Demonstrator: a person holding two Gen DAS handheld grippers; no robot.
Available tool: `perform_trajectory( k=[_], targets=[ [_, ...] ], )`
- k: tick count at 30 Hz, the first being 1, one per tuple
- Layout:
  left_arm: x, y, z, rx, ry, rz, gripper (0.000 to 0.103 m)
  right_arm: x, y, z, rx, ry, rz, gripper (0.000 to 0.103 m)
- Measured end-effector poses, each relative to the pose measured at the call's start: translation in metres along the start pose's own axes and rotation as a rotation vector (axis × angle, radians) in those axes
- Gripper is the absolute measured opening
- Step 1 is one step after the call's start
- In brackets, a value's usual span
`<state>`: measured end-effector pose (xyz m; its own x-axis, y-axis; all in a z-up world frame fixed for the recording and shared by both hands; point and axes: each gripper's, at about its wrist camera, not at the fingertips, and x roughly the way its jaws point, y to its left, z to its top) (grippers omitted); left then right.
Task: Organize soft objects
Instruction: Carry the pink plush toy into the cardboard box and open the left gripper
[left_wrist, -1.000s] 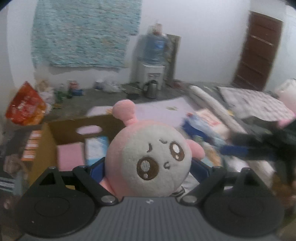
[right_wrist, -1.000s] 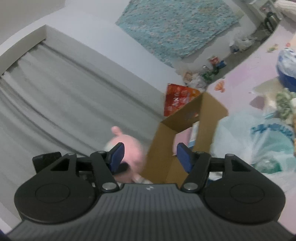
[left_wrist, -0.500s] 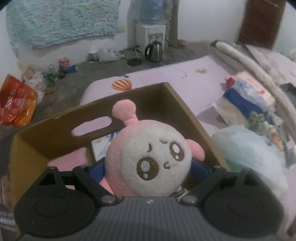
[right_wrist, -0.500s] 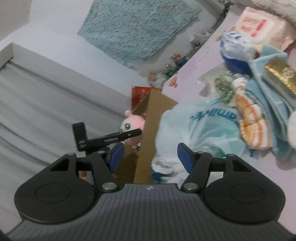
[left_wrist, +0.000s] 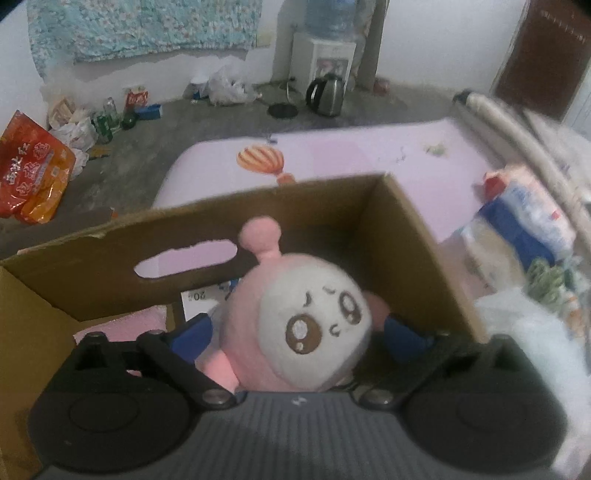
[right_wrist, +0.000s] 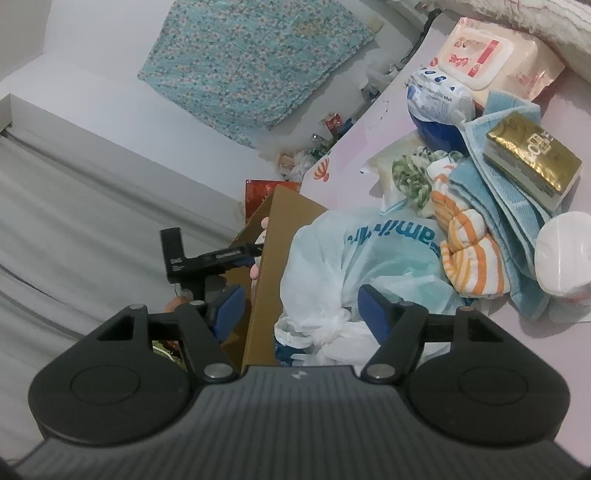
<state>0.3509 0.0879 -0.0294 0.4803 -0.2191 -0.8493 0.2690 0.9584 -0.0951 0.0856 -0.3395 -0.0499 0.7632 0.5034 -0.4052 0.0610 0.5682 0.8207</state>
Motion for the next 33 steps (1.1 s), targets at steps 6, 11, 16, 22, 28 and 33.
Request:
perform_trajectory(
  k=[6, 11, 16, 22, 28, 33],
  targets=[
    [-0.016, -0.003, -0.006, -0.005, -0.024, 0.05, 0.075, 0.0, -0.002, -0.004, 0.005, 0.008, 0.013, 0.07],
    [-0.014, -0.01, -0.002, 0.009, -0.055, 0.049, 0.061, -0.001, -0.006, -0.005, 0.016, 0.01, 0.014, 0.07],
    [-0.002, -0.01, 0.011, 0.035, -0.048, 0.006, 0.06, -0.007, -0.009, -0.005, 0.024, 0.001, 0.011, 0.071],
    [0.006, -0.004, 0.011, 0.012, -0.054, -0.011, 0.063, -0.008, -0.016, -0.006, 0.042, -0.002, 0.007, 0.072],
    [0.001, -0.013, -0.001, 0.085, 0.008, 0.021, 0.067, -0.011, -0.014, -0.006, 0.031, -0.008, 0.014, 0.072],
    [0.001, -0.01, -0.002, 0.045, -0.008, 0.031, 0.07, -0.011, -0.013, -0.009, 0.038, -0.006, 0.023, 0.072]
  ],
)
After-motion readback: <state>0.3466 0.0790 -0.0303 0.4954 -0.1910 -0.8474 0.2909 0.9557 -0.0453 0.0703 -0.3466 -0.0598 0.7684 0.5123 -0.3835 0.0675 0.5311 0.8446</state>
